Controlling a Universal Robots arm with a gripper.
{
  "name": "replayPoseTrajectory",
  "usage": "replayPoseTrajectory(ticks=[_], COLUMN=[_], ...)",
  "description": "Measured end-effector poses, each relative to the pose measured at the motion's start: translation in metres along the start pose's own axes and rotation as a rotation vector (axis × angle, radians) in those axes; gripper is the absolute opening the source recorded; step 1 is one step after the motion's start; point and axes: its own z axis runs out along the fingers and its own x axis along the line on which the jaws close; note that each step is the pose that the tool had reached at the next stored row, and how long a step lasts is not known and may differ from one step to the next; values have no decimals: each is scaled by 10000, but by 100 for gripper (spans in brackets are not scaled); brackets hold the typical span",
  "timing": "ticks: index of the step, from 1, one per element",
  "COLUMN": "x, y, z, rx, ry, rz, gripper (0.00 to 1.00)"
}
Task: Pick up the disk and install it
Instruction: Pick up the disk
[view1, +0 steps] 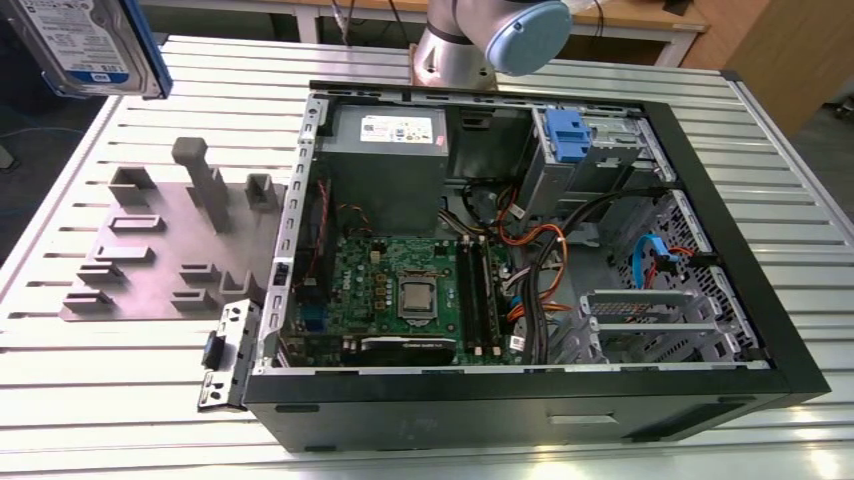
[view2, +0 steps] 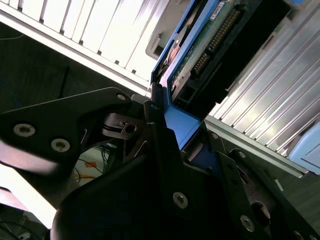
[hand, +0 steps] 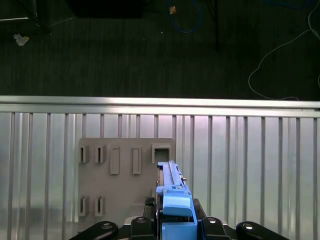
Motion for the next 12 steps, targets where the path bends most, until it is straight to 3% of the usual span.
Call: replayPoseTrajectory(ticks=[12], x=[-2], y=[1], z=[-146], rx=[0], ry=[0], rz=[0], gripper=[36])
